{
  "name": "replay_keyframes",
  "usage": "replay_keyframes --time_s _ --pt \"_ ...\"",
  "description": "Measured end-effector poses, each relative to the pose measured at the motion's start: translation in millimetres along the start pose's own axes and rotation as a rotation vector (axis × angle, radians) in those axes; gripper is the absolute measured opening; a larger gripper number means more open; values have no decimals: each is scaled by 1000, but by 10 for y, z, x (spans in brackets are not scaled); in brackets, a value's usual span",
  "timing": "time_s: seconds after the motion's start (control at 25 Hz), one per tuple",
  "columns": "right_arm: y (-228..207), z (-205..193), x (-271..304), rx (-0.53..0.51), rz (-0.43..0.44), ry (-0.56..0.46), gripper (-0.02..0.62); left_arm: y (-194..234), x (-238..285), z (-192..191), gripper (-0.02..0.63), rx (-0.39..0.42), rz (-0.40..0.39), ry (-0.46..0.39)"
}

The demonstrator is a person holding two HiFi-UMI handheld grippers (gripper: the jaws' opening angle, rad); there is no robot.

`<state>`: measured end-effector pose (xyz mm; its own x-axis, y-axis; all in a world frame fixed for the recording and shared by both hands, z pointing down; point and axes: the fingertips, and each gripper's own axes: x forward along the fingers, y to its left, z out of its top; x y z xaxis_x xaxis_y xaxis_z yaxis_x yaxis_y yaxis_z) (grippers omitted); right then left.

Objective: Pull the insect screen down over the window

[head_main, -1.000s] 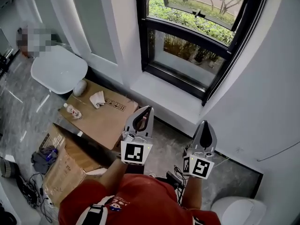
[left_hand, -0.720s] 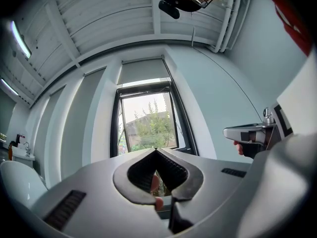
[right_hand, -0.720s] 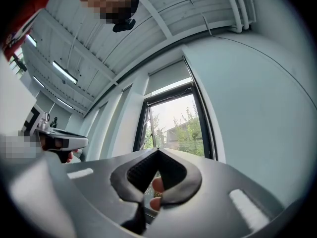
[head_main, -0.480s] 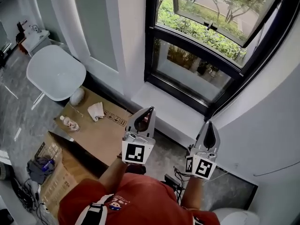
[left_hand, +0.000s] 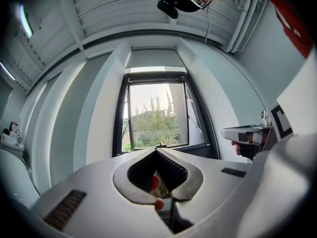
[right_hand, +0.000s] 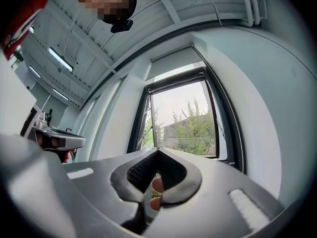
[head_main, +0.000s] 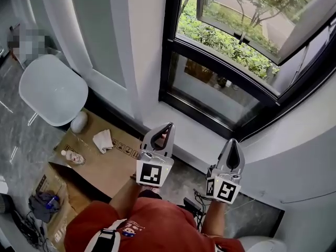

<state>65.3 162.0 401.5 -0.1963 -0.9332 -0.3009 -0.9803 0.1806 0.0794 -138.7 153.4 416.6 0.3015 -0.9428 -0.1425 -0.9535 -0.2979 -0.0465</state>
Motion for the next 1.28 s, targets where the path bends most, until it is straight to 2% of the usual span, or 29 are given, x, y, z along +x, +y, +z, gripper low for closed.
replay_keyframes --time_s 0.32,0.68,0.88,1.08,1.28 --pt "51 -98 337 -8 -25 1 9 219 354 -36 6 -17 -28 -9" --pt "-164 -409 750 70 -22 -3 9 280 801 -156 6 4 -7 -5" --pt "-421 -502 1208 133 -7 -23 9 236 1273 -128 6 22 -3 -8" --pt "-721 -490 1579 93 5 -40 9 125 1797 -90 6 23 3 -13" --pt "-1189 -538 1798 48 -38 -41 9 -108 2283 -121 6 18 -21 -5"
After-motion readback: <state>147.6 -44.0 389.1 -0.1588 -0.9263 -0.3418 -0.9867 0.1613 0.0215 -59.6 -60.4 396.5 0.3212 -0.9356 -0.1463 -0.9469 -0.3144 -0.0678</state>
